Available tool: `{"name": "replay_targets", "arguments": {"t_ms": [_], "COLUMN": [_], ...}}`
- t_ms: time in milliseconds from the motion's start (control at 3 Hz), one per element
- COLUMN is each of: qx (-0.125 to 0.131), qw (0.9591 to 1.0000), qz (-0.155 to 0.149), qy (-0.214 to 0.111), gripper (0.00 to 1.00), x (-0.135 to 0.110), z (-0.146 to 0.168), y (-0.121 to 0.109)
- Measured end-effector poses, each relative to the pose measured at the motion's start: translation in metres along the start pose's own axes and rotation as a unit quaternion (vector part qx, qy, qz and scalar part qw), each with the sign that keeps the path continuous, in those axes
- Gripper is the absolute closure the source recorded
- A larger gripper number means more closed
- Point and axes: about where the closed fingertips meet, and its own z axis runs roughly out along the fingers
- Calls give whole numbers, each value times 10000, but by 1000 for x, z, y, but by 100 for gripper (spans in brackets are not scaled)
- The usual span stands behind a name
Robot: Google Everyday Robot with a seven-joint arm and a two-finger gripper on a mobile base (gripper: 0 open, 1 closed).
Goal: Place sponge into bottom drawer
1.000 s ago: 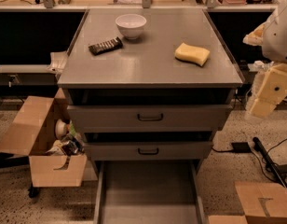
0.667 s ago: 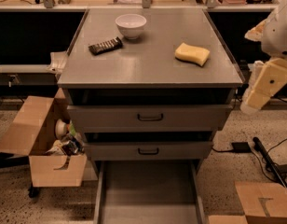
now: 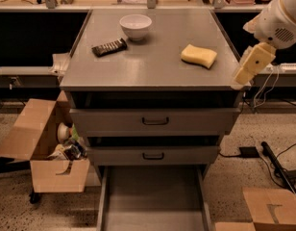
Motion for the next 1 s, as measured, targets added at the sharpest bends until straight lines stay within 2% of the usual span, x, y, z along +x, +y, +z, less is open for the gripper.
{"name": "replay_targets", "arguments": {"t_ms": [333, 667, 1000], "qx": [-116, -115, -74], "qw": [9981, 9981, 9975], "qz": [334, 336, 464], "qy": [-498, -499, -524], "gripper": [0, 0, 0], "x": [-13, -13, -12], "z": [42, 43, 51], "y": [-44, -45, -49]}}
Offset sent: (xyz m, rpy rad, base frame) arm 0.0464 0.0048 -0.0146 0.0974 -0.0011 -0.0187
